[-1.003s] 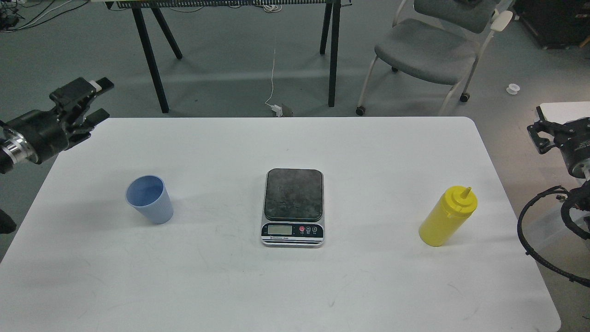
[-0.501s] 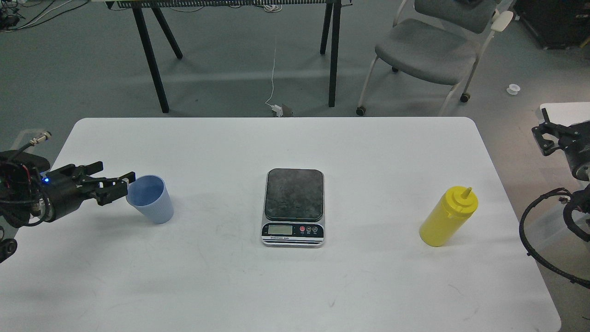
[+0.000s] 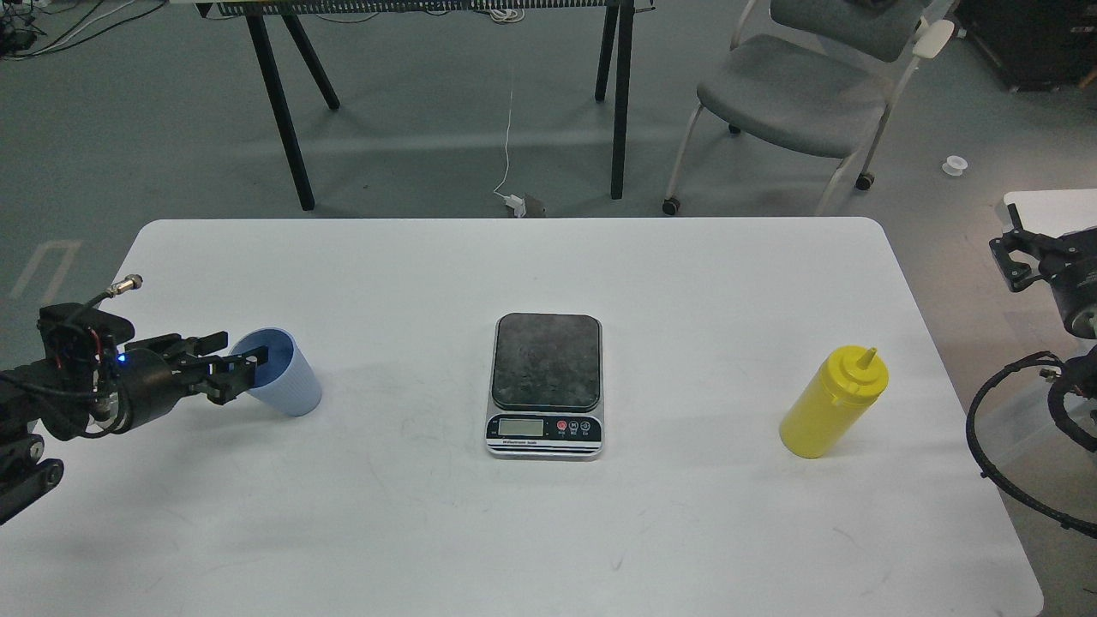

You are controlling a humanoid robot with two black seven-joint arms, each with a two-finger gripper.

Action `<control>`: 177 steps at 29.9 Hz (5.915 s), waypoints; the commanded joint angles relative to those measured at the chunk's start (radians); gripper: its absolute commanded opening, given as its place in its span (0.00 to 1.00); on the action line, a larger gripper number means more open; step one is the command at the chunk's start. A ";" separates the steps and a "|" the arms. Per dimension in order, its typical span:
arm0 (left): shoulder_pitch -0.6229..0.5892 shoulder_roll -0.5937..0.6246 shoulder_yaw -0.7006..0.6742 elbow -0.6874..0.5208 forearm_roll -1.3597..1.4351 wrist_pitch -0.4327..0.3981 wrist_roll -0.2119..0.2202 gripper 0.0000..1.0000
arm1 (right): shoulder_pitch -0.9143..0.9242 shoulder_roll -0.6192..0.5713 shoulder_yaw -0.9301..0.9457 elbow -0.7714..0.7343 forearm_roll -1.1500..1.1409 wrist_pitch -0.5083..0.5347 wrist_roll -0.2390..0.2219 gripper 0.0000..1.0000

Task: Pour seasoning into cup on scale with both arms
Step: 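Grasp the light blue cup with the left gripper, then carry the cup with the left gripper and set it on the scale, then open the left gripper and lift it away from the cup, then move the right gripper to the yellow squeeze bottle and grasp it, then lift the yellow bottle with the right gripper above the cup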

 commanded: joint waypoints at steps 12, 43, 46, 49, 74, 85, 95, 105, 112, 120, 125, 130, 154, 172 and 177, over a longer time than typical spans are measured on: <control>-0.105 -0.007 0.002 -0.011 0.008 -0.058 0.000 0.00 | -0.009 -0.011 0.005 -0.005 0.000 0.000 0.001 1.00; -0.496 -0.486 0.131 -0.111 0.118 -0.428 0.033 0.01 | -0.121 -0.112 0.097 0.003 0.001 0.000 0.008 1.00; -0.495 -0.486 0.131 -0.084 0.118 -0.423 0.038 0.03 | -0.121 -0.109 0.096 0.006 0.001 0.000 0.008 1.00; -0.489 -0.491 0.129 -0.064 0.118 -0.422 0.041 0.03 | -0.123 -0.109 0.096 0.023 0.001 0.000 0.008 1.00; -0.502 -0.468 0.072 -0.070 -0.063 -0.422 0.032 0.83 | -0.216 -0.155 0.096 0.141 0.001 0.000 0.005 1.00; -0.591 -0.342 0.016 -0.076 -0.771 -0.440 0.028 0.99 | -0.399 -0.201 0.136 0.349 0.003 0.000 0.006 1.00; -0.576 -0.307 -0.259 -0.036 -1.422 -0.514 0.032 0.99 | -0.718 -0.193 0.197 0.627 0.014 0.000 0.008 1.00; -0.509 -0.284 -0.284 0.042 -1.704 -0.577 0.039 0.99 | -0.925 -0.081 0.162 0.836 0.006 0.000 0.006 0.99; -0.496 -0.281 -0.284 0.042 -1.709 -0.577 0.039 0.99 | -0.916 0.054 0.042 0.847 -0.003 0.000 0.008 0.99; -0.495 -0.279 -0.282 0.042 -1.709 -0.577 0.039 0.99 | -0.835 0.210 0.027 0.752 -0.046 0.000 0.008 0.99; -0.495 -0.279 -0.282 0.042 -1.707 -0.575 0.041 0.99 | -0.790 0.244 0.010 0.724 -0.046 0.000 0.008 0.99; -0.493 -0.279 -0.281 0.042 -1.707 -0.575 0.041 0.99 | -0.741 0.246 0.010 0.690 -0.046 0.000 0.008 0.99; -0.481 -0.277 -0.281 0.042 -1.707 -0.571 0.041 0.99 | -0.549 0.289 0.025 0.541 -0.046 0.000 0.058 0.52; -0.385 -0.231 -0.356 0.033 -1.830 -0.589 0.042 0.99 | -0.269 0.195 0.110 0.773 -0.714 -0.070 0.063 0.39; -0.289 -0.233 -0.454 0.035 -1.867 -0.607 0.042 0.99 | -0.102 0.204 0.045 0.762 -1.017 -0.177 0.064 0.39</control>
